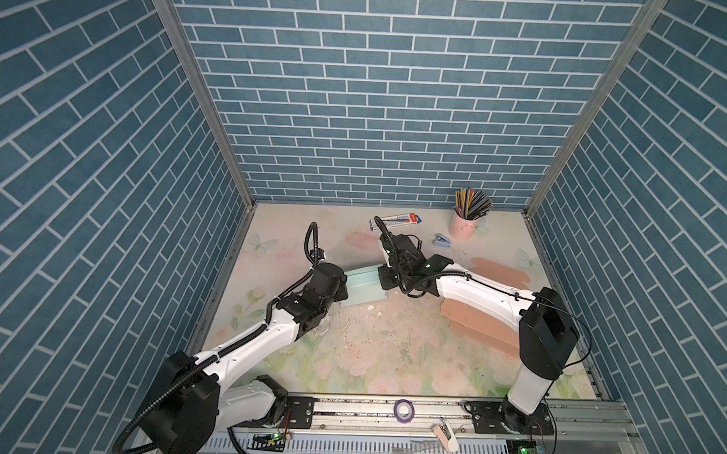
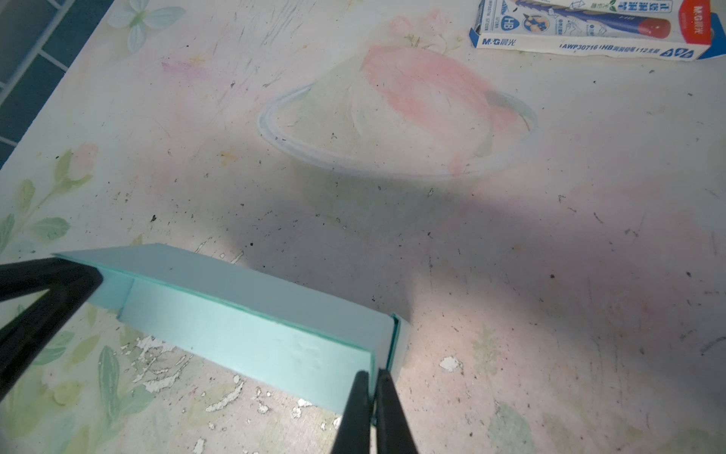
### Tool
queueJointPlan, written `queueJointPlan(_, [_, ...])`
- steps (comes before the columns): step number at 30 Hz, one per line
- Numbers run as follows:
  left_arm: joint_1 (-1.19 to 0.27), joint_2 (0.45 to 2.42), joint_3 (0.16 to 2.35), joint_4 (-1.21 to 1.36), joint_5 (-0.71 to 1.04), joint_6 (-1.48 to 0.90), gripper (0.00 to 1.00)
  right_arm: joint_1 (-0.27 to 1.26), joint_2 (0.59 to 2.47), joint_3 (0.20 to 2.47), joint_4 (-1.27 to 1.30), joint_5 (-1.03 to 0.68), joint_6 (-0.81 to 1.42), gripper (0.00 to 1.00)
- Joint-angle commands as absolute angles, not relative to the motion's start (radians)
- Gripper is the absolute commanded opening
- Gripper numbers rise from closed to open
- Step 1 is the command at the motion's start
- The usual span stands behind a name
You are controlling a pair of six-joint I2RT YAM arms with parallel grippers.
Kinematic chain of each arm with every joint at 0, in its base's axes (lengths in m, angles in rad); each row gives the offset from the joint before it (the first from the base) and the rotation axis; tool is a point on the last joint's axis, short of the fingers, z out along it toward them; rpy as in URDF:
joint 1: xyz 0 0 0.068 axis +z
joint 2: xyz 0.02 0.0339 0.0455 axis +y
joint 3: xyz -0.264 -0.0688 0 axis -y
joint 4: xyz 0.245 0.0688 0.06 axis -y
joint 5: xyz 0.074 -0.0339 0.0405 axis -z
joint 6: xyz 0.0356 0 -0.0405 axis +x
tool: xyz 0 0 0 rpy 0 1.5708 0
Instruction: Fold the paper box
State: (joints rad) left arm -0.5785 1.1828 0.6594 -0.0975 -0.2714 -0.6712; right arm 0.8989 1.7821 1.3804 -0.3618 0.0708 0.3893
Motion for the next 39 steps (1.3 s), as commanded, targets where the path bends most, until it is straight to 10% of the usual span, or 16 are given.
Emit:
queueJointPlan(1, [-0.622, 1.226, 0.637, -0.125, -0.132, -0.692, 0.0, 0.954, 1.804, 1.364, -0.269, -0.098, 0.407, 0.06])
queueJointPlan(16, [-0.634, 1.243, 0.609, -0.097, -0.163, -0.687, 0.0, 0.954, 1.724, 1.176, -0.069, -0.077, 0.396, 0.08])
queueJointPlan(27, [-0.664, 1.243, 0.589, -0.1, -0.218, -0.667, 0.0, 0.946, 1.599, 1.079, -0.006, -0.036, 0.39, 0.43])
queueJointPlan(39, [-0.698, 1.242, 0.57, -0.089, -0.271, -0.658, 0.0, 0.923, 1.534, 1.208, -0.193, 0.068, 0.371, 0.48])
